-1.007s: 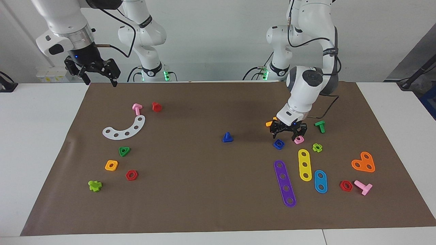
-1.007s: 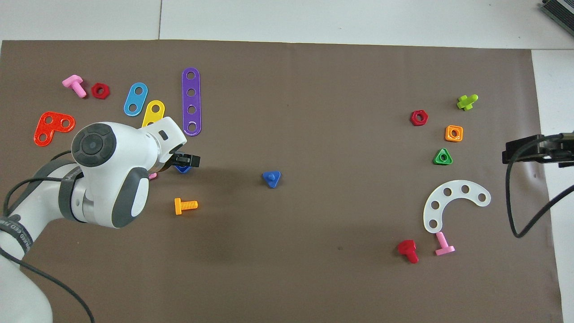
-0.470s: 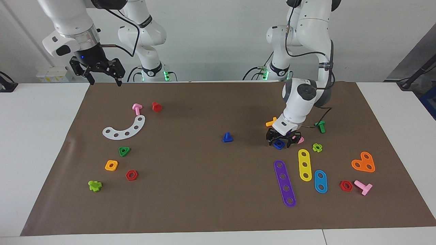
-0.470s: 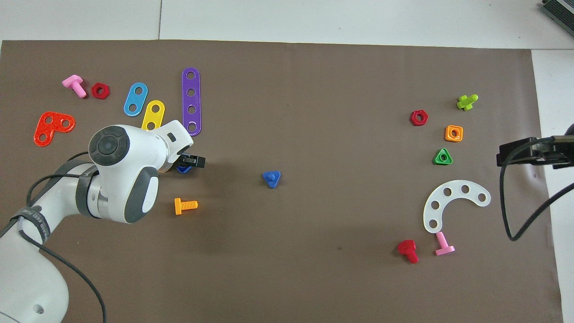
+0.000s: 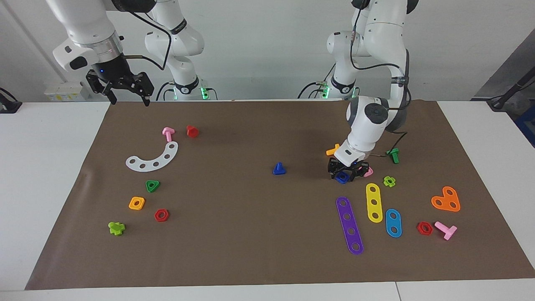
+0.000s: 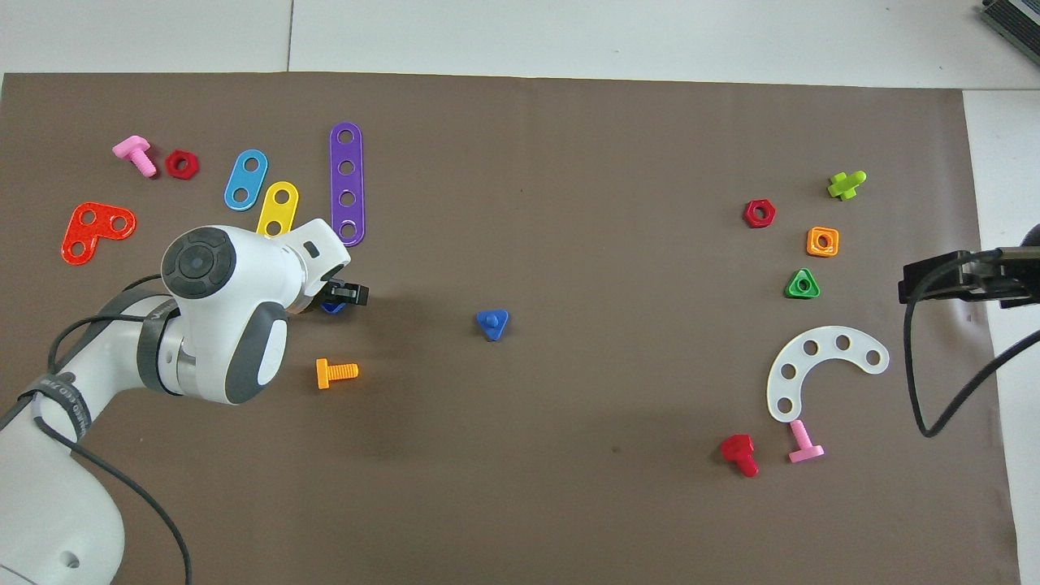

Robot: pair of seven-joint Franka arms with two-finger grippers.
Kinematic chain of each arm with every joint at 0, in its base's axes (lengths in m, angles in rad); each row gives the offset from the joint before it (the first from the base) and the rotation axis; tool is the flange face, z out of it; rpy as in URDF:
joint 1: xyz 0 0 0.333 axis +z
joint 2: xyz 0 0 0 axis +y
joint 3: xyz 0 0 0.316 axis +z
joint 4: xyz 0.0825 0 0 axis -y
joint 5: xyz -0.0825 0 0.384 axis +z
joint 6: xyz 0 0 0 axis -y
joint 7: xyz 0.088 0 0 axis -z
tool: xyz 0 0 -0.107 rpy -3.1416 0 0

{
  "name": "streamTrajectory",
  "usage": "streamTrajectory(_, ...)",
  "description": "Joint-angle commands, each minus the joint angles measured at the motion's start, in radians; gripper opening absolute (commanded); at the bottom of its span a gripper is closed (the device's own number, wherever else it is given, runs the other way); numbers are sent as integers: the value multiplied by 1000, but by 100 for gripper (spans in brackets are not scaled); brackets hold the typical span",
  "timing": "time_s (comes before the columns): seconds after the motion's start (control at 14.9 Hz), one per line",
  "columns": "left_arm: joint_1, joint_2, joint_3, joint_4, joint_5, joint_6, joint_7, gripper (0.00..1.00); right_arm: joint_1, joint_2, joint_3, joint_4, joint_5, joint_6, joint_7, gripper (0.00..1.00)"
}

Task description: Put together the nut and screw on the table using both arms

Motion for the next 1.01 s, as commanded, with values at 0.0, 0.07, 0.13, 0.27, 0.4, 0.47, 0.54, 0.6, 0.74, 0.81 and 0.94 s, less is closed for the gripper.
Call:
streamTrajectory(0.0, -13, -13, 11, -3, -11, -18, -8, 68, -11, -12, 1, -19, 18, 7, -19, 100)
streamTrajectory(0.07, -11, -13, 11, -3, -11, -21, -8, 64, -9, -12, 3, -19, 19, 8, -11, 100)
streamTrajectory(0.13, -11, -11, 11, -1, -11, -21, -8, 63, -9, -12, 3, -19, 19, 8, -7, 100)
streamTrajectory(0.27, -7, -14, 13, 5, -11, -24, -6, 56, -9, -12, 1, -19, 18, 16, -5, 100)
streamTrajectory(0.4, -7, -16, 13, 17, -11, -35, -6, 50, -9, -12, 3, -19, 19, 14, -5, 100)
streamTrajectory(0.47, -7, -16, 13, 37, -11, -59, -8, 49, -9, -12, 3, -19, 18, 14, -5, 100)
streamTrajectory(0.54, -7, -16, 13, 66, -11, -96, -8, 48, -9, -12, 3, -19, 19, 14, -5, 100)
streamTrajectory(0.6, -7, -14, 13, 101, -11, -131, -8, 48, -9, -12, 3, -19, 18, 14, -5, 100)
streamTrajectory(0.74, -11, -14, 13, 150, -11, -185, -11, 48, -9, -12, 3, -19, 19, 14, -6, 100)
streamTrajectory(0.81, -14, -11, 13, 178, -11, -211, -28, 48, -9, -12, 1, -19, 19, 13, -6, 100)
streamTrajectory(0.94, -25, -5, 5, 218, -7, -231, -86, 49, -9, -12, 3, -19, 19, 13, -6, 100)
